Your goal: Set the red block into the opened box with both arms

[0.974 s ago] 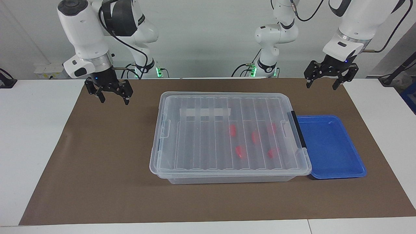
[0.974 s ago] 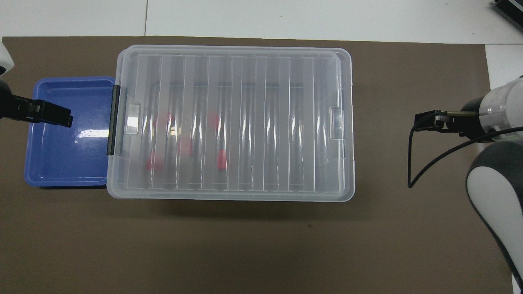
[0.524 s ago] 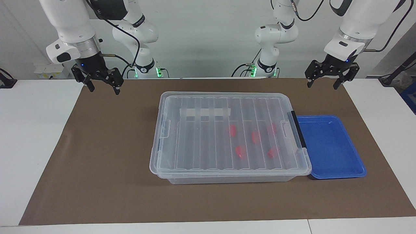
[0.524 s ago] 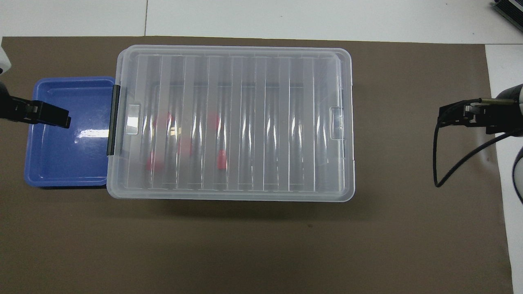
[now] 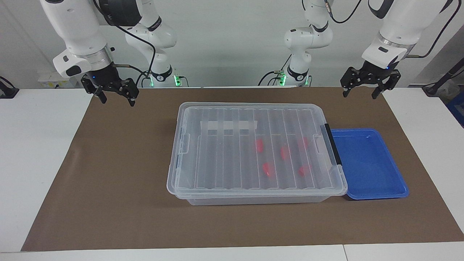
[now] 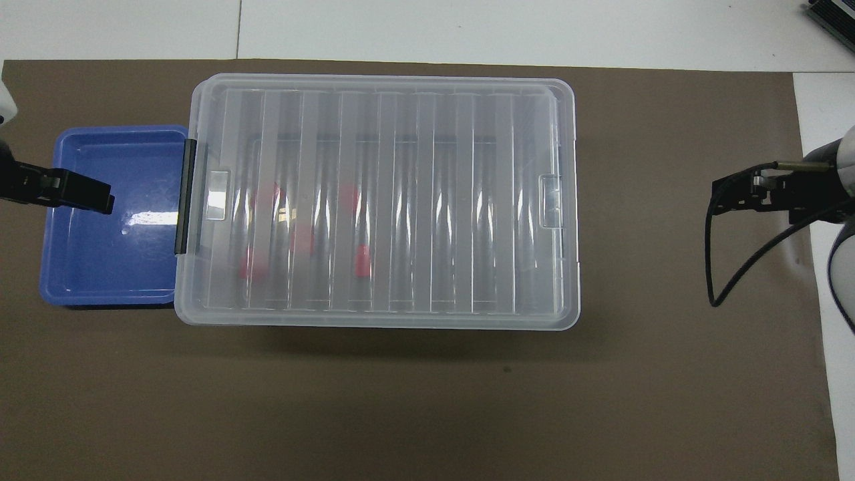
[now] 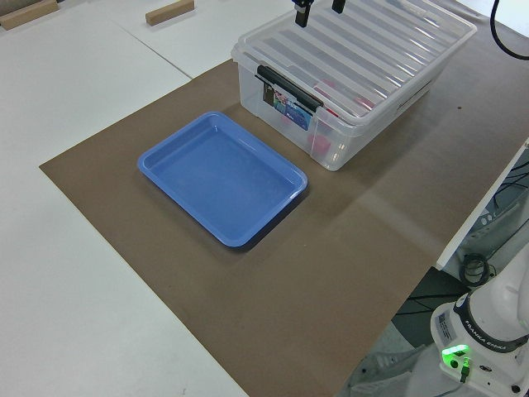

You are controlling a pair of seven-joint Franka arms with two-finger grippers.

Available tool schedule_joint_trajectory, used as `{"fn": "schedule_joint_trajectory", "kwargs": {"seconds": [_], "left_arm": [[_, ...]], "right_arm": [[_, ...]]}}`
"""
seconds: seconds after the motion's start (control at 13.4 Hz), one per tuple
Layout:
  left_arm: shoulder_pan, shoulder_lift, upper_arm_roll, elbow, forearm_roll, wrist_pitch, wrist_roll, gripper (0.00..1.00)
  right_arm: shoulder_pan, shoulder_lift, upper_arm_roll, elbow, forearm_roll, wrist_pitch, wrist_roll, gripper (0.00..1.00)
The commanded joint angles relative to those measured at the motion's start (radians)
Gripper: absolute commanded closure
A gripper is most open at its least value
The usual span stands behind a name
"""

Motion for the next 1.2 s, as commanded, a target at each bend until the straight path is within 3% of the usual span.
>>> {"fn": "schedule_joint_trajectory", "kwargs": {"seconds": [0.0,1.12], "left_arm": [[0.004,-0.031,0.003,-0.035,0.01,-0.006,0.003,0.0],[0.004,-0.031,0.003,-0.035,0.01,-0.006,0.003,0.0]], "right_arm": [[-0.012,-0.018,0.004,-0.024,-0.001,-0.006,-0.025,0.0],[-0.009,-0.018,0.004,-0.026,0.015,-0.001,-0.029,0.0]]}}
